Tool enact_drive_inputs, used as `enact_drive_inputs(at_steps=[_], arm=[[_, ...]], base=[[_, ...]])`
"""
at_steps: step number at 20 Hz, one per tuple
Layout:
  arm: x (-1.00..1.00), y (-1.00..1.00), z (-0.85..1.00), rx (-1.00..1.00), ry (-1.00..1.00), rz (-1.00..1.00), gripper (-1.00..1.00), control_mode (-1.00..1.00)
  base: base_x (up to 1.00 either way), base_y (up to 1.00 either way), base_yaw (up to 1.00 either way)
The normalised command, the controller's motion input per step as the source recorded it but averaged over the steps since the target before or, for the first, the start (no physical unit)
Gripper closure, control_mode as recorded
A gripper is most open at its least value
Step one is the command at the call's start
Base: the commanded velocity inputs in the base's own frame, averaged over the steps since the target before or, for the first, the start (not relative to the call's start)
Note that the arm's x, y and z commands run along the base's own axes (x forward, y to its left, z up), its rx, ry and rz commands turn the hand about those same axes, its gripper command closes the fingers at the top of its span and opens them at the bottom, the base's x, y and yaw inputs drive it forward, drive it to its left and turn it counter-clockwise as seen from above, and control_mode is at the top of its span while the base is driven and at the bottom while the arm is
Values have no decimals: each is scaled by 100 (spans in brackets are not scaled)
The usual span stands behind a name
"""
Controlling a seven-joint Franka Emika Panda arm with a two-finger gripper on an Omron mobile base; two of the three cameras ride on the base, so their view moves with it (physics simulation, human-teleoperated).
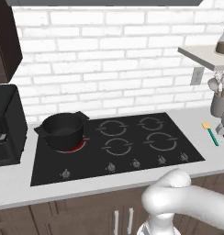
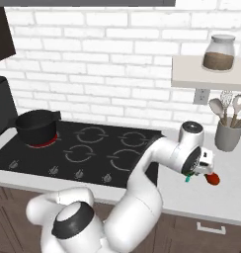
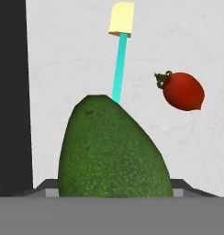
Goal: Put the tomato and avocado in the pot. Retrieve the spatula and lightly stir the vegetables in the pot.
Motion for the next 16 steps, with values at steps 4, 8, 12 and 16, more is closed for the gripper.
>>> enact_drive_inputs(at_steps=[4, 8, 12, 16], arm=[[0, 100, 58, 0, 0, 5, 100, -100], [0, 100, 49, 0, 0, 6, 100, -100], [0, 100, 50, 0, 0, 7, 100, -100], [0, 100, 43, -1, 0, 7, 100, -100]], base=[[0, 0, 0], [0, 0, 0], [0, 0, 0], [0, 0, 0]])
